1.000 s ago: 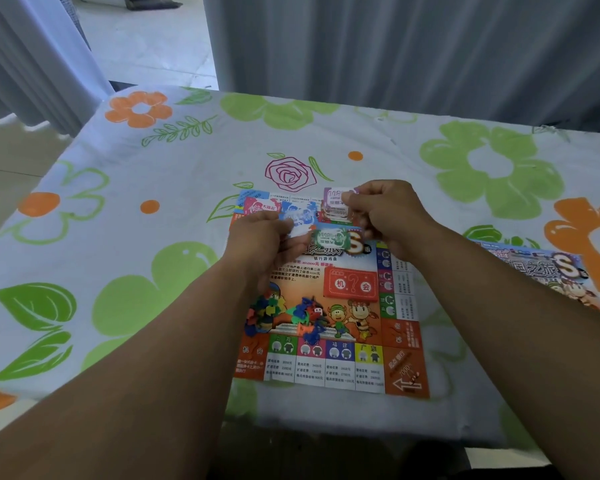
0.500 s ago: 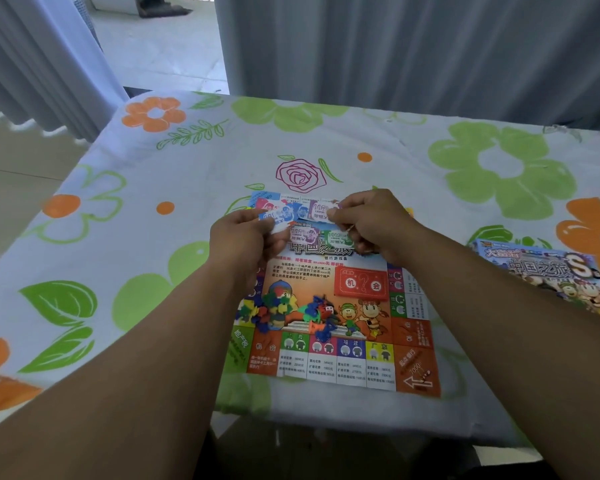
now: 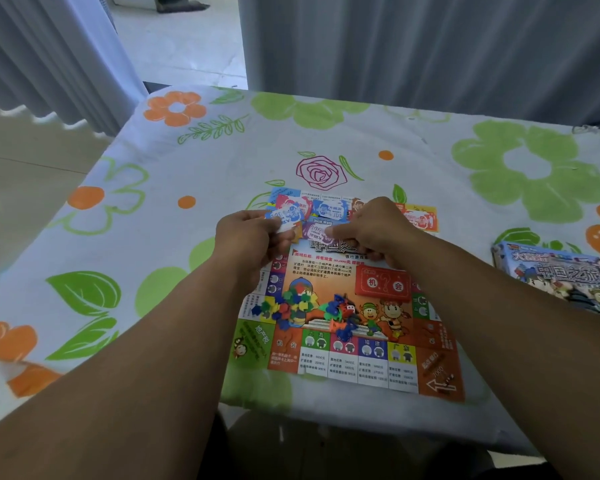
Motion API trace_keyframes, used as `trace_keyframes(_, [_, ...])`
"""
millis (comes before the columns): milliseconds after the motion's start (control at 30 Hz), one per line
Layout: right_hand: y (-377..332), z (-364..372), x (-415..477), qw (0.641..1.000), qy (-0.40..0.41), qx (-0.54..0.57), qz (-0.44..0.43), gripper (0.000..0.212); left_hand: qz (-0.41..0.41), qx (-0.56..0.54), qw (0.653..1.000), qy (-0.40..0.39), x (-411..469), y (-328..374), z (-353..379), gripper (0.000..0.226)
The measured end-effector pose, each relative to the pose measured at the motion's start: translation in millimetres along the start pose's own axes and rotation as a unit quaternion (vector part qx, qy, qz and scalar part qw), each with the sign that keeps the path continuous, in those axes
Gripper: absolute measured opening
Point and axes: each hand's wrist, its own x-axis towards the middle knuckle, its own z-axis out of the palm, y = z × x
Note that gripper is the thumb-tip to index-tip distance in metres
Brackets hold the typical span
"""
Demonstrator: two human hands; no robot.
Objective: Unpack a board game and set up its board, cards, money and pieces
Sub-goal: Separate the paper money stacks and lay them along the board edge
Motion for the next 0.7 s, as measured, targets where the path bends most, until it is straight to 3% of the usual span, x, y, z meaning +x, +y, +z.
trace_keyframes(100, [-0.8, 0.1, 1.0, 0.999, 0.026, 0.003, -0.03, 0.04, 0.002, 0.008, 1.0, -0.024, -1.6, -1.5, 2.7, 0.013])
trace_keyframes(233, [-9.7, 4.5, -6.7, 0.99, -0.038, 0.1, -0.096, 0.041, -0.001, 0.014, 0.999, -0.05, -2.7, -2.8, 5.3, 0.011])
trace_keyframes(367, [-12.6, 6.3, -8.0, 0.983, -0.052, 0.114, -0.132, 0.023, -0.005, 0.03, 0.996, -0.08, -4.0, -5.2, 7.8, 0.01])
trace_keyframes(500, [-12.9, 3.4, -6.5, 0.986, -0.017, 0.12, -0.116, 0.015, -0.012, 0.029, 0.995, -0.091, -3.2, -7.6, 11.5, 0.006])
trace_keyframes(700, [-10.0, -4.2, 7.2, 0.975, 0.105, 0.194, -0.038, 0.021, -0.017, 0.026, 0.997, -0.067, 0.0, -9.7, 14.5, 0.006])
